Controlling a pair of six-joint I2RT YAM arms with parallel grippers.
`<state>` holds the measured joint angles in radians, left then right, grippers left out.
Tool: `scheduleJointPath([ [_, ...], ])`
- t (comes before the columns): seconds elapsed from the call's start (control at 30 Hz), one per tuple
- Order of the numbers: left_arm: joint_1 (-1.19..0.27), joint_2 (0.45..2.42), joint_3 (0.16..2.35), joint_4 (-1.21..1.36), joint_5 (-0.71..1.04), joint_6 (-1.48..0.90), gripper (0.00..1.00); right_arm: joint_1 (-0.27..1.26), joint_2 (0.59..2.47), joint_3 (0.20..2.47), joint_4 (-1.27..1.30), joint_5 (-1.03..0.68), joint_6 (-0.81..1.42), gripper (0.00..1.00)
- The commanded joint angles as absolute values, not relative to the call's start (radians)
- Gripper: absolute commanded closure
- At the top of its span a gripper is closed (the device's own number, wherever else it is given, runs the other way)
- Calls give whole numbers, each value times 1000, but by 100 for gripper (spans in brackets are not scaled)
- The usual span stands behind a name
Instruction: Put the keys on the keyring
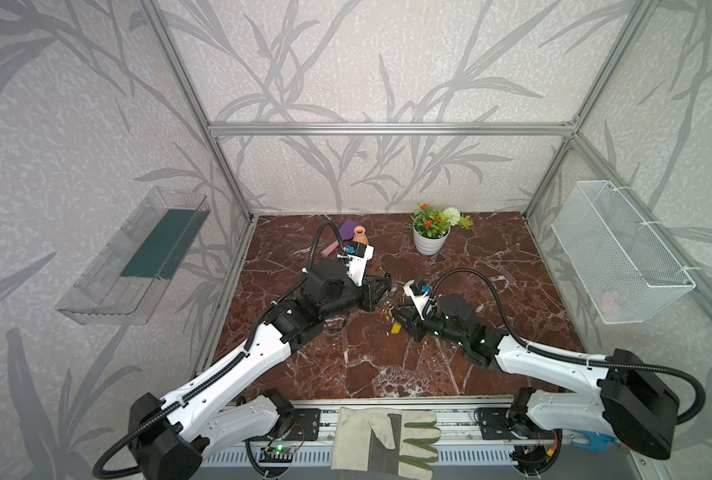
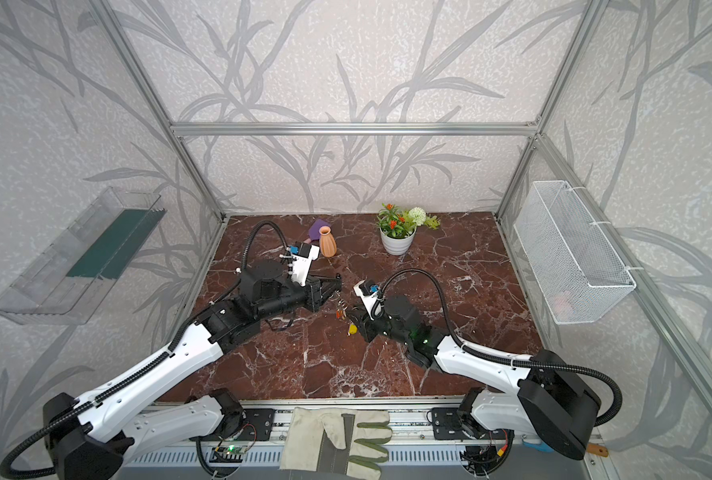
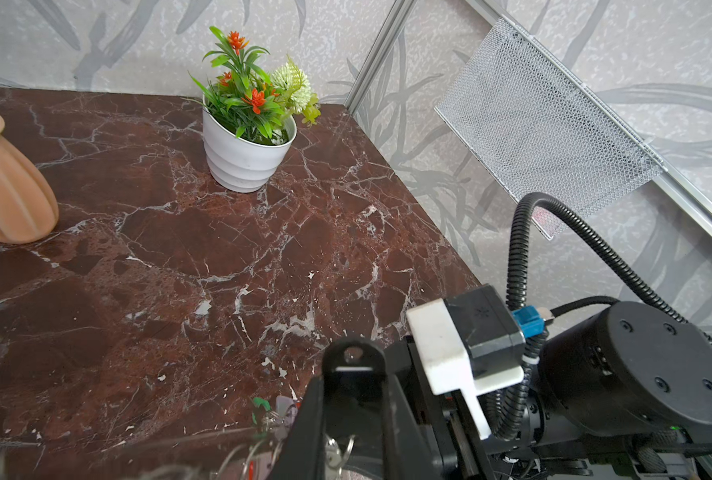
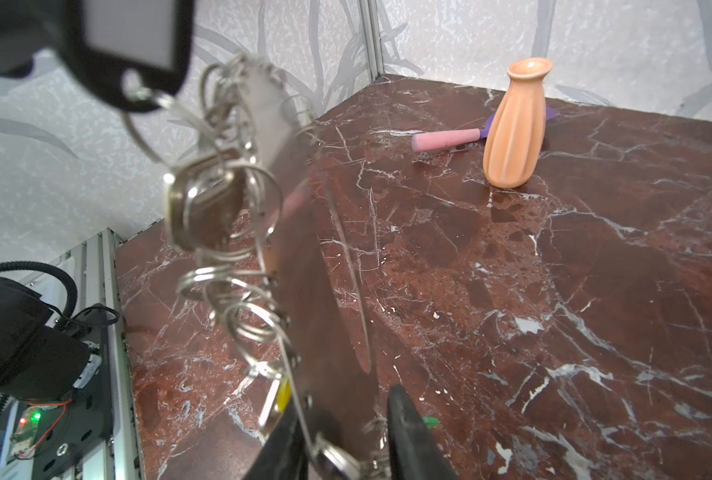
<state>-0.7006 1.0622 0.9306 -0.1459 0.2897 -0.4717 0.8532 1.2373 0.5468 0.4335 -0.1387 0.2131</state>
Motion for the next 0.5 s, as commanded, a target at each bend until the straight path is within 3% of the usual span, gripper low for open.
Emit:
scheduleJointPath([
  [0.0, -706, 1056, 982, -115, 300, -472, 100, 858, 1228, 576, 451, -158, 203, 76],
  [0.47, -706, 1059, 997, -189, 229, -464, 100, 863, 1179, 579, 480, -326, 208, 97],
])
